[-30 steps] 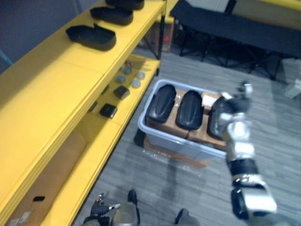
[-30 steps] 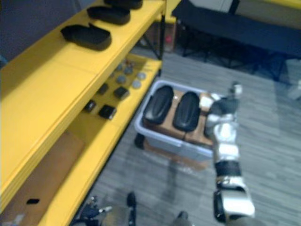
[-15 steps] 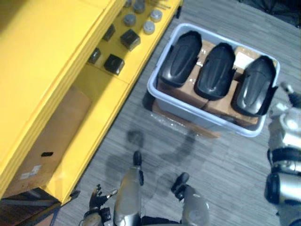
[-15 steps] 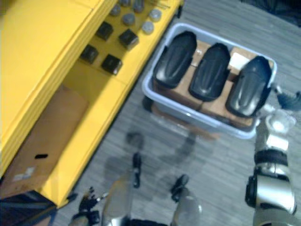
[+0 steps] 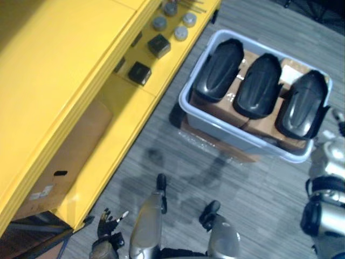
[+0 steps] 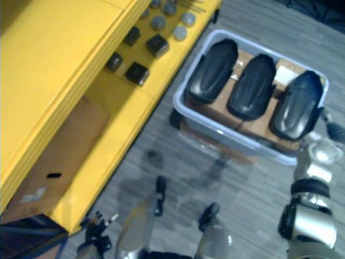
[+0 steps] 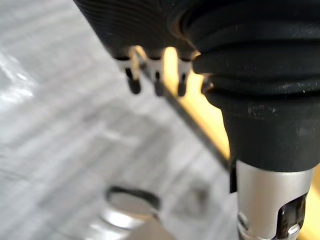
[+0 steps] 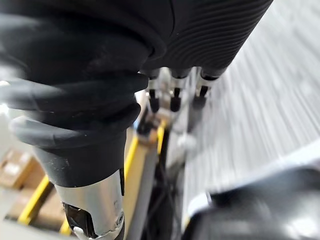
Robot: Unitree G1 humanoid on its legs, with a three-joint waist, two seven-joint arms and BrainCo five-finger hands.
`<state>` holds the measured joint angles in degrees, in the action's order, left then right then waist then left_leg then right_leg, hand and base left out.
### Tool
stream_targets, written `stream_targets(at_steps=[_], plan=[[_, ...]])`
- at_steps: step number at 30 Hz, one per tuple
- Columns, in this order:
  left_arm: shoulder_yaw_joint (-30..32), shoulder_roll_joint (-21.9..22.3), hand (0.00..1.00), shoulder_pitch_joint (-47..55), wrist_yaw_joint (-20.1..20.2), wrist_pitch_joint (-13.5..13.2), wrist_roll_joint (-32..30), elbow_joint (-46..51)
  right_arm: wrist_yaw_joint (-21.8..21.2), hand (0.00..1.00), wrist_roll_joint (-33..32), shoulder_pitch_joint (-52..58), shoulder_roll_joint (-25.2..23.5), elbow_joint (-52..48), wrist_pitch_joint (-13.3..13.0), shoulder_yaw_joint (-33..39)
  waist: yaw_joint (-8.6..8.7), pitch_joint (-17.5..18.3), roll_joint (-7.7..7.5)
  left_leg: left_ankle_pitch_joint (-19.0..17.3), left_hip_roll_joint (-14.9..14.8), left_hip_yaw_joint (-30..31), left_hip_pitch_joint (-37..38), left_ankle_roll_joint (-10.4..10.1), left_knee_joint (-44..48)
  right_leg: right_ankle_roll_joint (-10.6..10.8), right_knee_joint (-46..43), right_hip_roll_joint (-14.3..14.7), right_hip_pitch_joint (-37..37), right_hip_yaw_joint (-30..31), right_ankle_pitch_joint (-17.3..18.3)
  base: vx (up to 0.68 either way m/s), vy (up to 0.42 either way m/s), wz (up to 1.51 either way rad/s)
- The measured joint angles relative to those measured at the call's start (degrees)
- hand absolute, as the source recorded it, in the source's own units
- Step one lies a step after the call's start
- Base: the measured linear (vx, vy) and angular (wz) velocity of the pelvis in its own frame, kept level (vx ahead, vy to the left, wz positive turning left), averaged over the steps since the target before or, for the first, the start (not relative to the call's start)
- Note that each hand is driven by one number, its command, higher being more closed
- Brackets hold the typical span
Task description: Walk over and take plastic housings, then place them on the shelf
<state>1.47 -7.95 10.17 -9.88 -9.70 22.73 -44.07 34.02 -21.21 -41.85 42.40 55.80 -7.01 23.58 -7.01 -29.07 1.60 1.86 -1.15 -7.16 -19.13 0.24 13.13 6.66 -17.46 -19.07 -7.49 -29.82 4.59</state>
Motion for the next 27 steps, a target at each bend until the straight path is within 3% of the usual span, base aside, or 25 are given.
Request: stream_targets(at_steps=[7,15,21,27], plan=[[-3.3,0.9,0.0,0.9,1.7,0.0,0.0,-1.1,2.9,0.0,0.0,-5.0,5.0,4.6,3.1,-0.7,0.68,-0.2,3.26,0.9,0.0,-1.8,-1.0,0.0,-1.6,0.4,-1.6,-0.5,-3.9,2.5,-0.2,0.02,-0.002,-0.12],[-5.9,1.5,0.0,0.7,2.2,-0.1,3.9,-1.7,2.1,0.0,0.0,-7.3,8.6,9.0,5.6,-3.6,1.45,-0.2,4.83,0.9,0.3,-2.6,-4.1,0.0,-0.4,0.0,-6.5,-2.0,-9.2,4.7,1.9,-0.01,-0.008,-0.03],[-9.1,1.7,0.0,0.3,2.7,-0.1,4.8,-2.2,0.9,0.0,0.0,-9.8,10.5,12.8,6.1,-7.0,1.22,-0.3,8.52,1.2,0.4,-1.5,-8.9,0.0,2.0,-0.1,-11.1,-3.2,-14.1,4.6,3.6,-0.05,-0.013,0.1],[-9.5,1.8,0.0,0.3,3.8,0.2,6.2,-2.4,0.0,0.0,0.0,-10.7,12.2,12.8,5.5,-10.5,0.91,-0.1,9.47,1.1,0.1,-0.7,-12.2,-0.1,4.7,-0.7,-14.9,-3.9,-17.3,4.6,5.1,-0.04,-0.02,0.07]])
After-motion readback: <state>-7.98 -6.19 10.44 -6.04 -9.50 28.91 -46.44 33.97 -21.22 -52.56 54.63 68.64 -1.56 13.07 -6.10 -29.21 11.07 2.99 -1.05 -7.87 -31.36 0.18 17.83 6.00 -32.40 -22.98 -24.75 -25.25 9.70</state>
